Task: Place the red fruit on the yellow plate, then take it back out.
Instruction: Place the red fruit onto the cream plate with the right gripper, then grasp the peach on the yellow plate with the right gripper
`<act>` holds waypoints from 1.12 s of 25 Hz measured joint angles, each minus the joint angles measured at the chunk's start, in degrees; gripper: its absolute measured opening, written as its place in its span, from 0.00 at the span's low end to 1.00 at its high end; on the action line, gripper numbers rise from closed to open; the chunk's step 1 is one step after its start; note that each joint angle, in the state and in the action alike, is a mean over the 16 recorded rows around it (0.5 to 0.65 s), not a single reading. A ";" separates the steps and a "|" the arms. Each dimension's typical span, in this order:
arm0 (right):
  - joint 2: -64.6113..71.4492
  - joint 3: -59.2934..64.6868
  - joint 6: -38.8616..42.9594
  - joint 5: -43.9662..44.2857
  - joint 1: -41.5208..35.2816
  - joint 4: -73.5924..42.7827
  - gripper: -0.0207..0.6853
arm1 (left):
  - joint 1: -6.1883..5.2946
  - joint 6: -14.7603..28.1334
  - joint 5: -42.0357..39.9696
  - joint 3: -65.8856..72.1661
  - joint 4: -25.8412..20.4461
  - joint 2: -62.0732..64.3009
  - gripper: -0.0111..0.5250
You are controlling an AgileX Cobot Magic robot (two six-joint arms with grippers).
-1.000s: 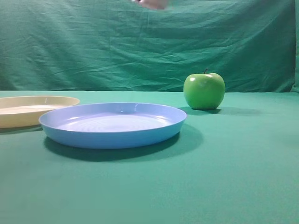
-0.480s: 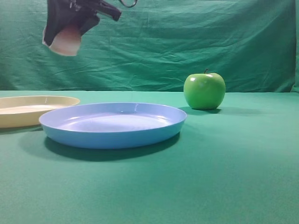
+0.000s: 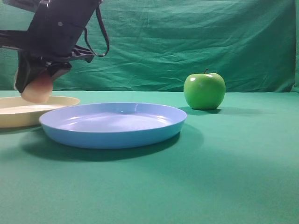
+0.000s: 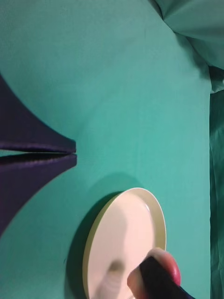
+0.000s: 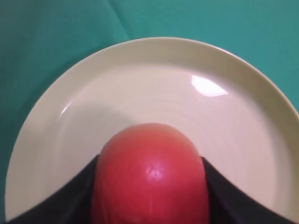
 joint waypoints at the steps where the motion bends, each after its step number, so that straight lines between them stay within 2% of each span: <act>1: -0.03 0.00 -0.28 0.14 -0.09 0.24 0.66 | 0.00 0.00 0.00 0.00 0.00 0.00 0.02; 6: -1.51 0.00 -0.58 1.91 -1.27 0.77 0.85 | 0.00 0.00 0.00 0.00 0.00 0.00 0.02; 9: -3.48 0.00 0.16 3.86 -2.51 0.79 0.86 | 0.00 0.00 0.00 0.00 0.00 0.00 0.02; 12: -6.17 -0.02 1.38 6.39 -4.19 0.76 0.74 | 0.00 0.00 0.00 0.00 0.00 0.00 0.02; 23: -19.96 -0.03 13.39 16.75 -10.75 -4.04 0.14 | 0.00 0.00 0.00 0.00 0.00 0.00 0.02; 25: -22.82 0.28 16.05 18.41 -11.47 -5.89 0.07 | 0.00 0.00 0.00 0.00 0.00 0.00 0.02; 28: -27.47 1.57 19.73 20.48 -12.18 -8.71 0.03 | 0.00 0.00 0.00 0.00 0.00 0.00 0.02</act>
